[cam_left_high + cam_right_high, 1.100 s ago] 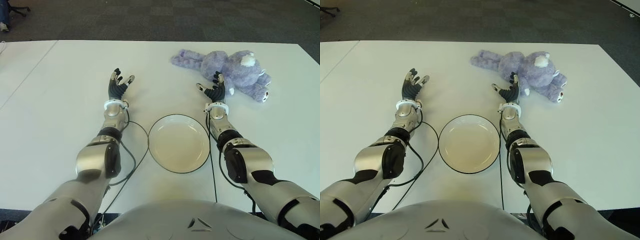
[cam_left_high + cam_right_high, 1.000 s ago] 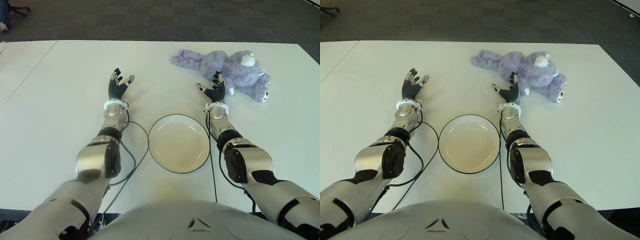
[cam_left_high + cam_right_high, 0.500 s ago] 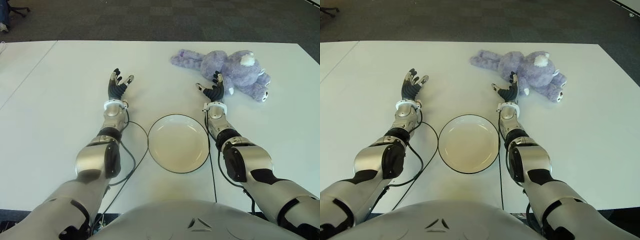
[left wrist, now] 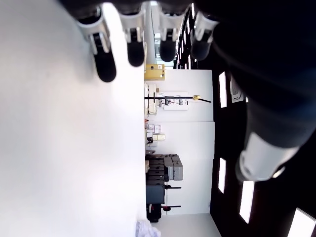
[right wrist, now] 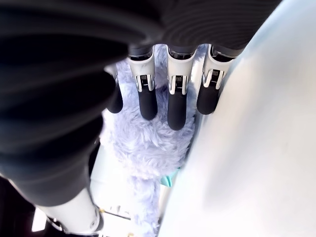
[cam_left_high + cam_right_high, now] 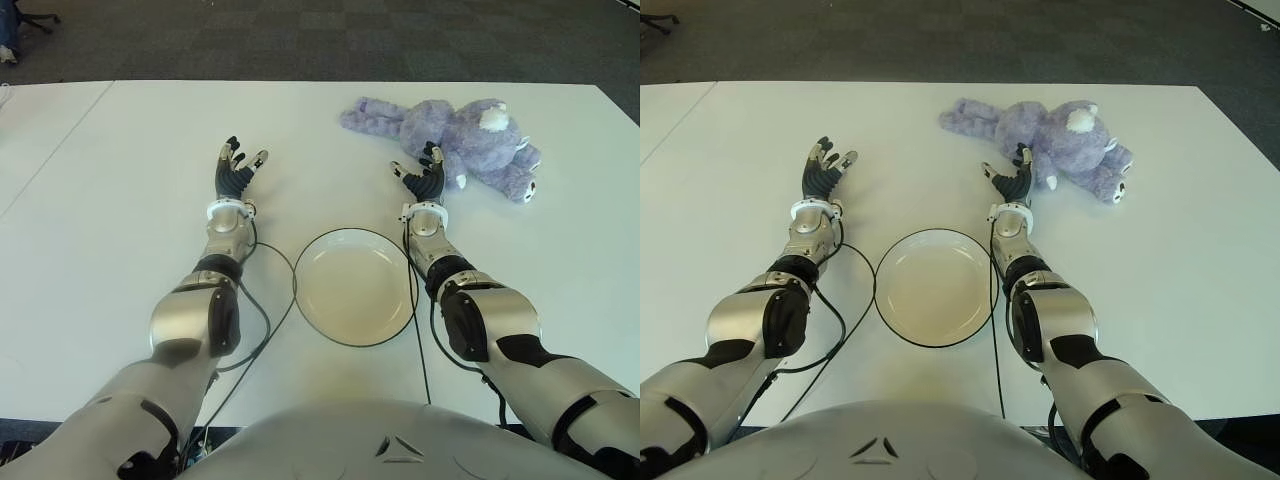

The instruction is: Put the doll into the plate.

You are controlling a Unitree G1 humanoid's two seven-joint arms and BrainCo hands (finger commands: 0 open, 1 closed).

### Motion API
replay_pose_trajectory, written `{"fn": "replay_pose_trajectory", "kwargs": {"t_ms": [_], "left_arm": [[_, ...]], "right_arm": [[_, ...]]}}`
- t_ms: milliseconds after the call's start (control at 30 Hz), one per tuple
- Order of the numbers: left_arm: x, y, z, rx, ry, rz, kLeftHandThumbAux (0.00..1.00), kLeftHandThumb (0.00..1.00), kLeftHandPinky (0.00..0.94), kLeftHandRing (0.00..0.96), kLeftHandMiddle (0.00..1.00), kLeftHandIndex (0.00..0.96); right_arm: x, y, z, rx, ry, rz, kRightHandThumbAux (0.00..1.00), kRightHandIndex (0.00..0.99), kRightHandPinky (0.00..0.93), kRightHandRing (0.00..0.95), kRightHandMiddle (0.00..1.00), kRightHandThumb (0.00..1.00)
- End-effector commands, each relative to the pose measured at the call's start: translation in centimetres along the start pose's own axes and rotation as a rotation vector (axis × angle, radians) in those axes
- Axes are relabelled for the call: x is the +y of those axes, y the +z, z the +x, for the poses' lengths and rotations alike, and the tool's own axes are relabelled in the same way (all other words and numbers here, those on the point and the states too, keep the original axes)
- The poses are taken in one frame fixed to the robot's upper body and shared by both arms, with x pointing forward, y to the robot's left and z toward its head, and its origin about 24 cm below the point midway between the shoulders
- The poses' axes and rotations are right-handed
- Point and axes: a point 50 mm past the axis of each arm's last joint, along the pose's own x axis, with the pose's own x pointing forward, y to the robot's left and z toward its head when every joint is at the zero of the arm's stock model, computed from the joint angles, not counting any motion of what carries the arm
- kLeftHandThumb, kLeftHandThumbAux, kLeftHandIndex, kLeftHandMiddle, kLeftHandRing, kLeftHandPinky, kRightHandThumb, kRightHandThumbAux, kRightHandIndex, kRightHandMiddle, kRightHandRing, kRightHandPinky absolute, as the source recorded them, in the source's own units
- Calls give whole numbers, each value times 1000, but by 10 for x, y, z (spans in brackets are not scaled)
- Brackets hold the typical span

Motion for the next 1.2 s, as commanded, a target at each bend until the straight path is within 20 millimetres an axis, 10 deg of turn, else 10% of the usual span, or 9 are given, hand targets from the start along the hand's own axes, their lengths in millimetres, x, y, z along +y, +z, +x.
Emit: {"fn": "replay_pose_trajectory", "kwargs": {"t_ms": [33, 867, 1200], "left_arm": [[3, -75, -37, 336, 2, -4, 713, 98, 154, 94, 78, 61], [-4, -45, -18, 242, -47, 81, 690, 131, 115, 64, 51, 48], [-1, -62, -27, 305, -71, 126, 651, 118, 101, 51, 40, 46]], "right_arm": [[14, -4, -6, 42, 74, 1, 821, 107, 177, 168, 156, 228], [23, 42, 9, -80, 49, 19, 798, 111, 177, 162, 152, 210], [22, 70, 20, -148, 65, 5, 789, 112, 152, 137, 140, 259]]}}
